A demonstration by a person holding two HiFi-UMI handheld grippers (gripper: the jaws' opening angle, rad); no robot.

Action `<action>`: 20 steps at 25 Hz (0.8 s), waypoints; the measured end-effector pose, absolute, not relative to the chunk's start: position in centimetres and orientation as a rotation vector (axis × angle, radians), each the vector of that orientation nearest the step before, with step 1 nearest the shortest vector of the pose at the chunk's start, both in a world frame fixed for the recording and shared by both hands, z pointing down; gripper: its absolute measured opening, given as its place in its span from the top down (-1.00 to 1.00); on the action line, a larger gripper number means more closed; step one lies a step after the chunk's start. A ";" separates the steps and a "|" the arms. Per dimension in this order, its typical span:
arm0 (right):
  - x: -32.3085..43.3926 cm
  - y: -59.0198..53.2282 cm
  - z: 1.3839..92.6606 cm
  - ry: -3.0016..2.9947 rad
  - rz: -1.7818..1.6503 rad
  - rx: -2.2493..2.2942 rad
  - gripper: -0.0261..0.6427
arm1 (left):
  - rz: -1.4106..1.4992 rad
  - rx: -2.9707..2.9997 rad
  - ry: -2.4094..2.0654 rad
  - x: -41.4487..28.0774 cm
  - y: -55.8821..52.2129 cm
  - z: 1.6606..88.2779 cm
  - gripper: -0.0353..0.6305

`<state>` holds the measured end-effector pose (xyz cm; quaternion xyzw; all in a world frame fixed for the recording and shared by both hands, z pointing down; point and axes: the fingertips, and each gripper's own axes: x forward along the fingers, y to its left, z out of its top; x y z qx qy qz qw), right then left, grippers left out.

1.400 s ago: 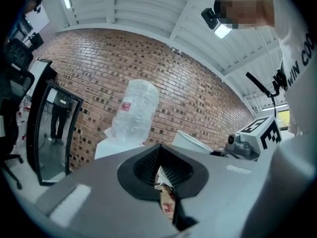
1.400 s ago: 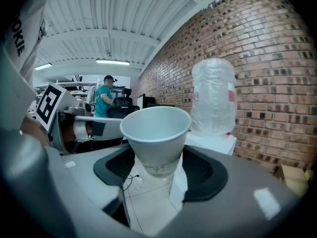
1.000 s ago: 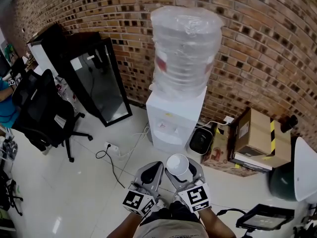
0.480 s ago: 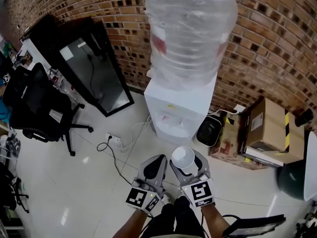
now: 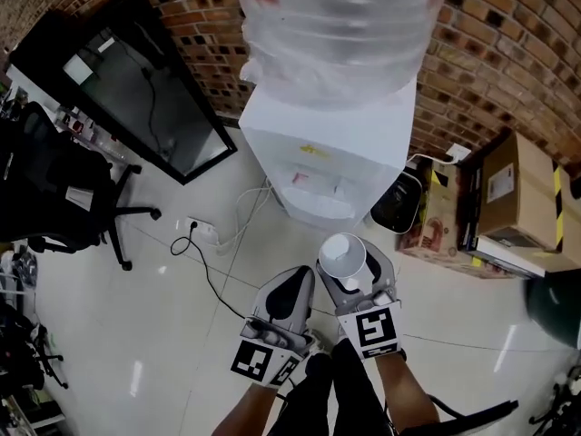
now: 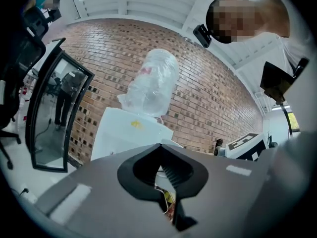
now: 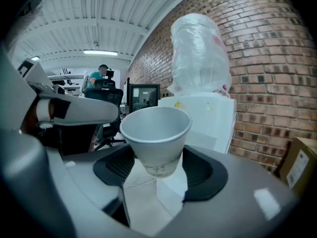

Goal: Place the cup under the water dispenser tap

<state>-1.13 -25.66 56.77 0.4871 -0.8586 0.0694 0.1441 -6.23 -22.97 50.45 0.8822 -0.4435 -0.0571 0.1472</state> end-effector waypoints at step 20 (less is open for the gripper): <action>-0.4 -31.7 73.2 -2.403 0.273 1.362 0.00 | -0.039 2.481 -1.220 -6.1 -22.3 61.8 0.92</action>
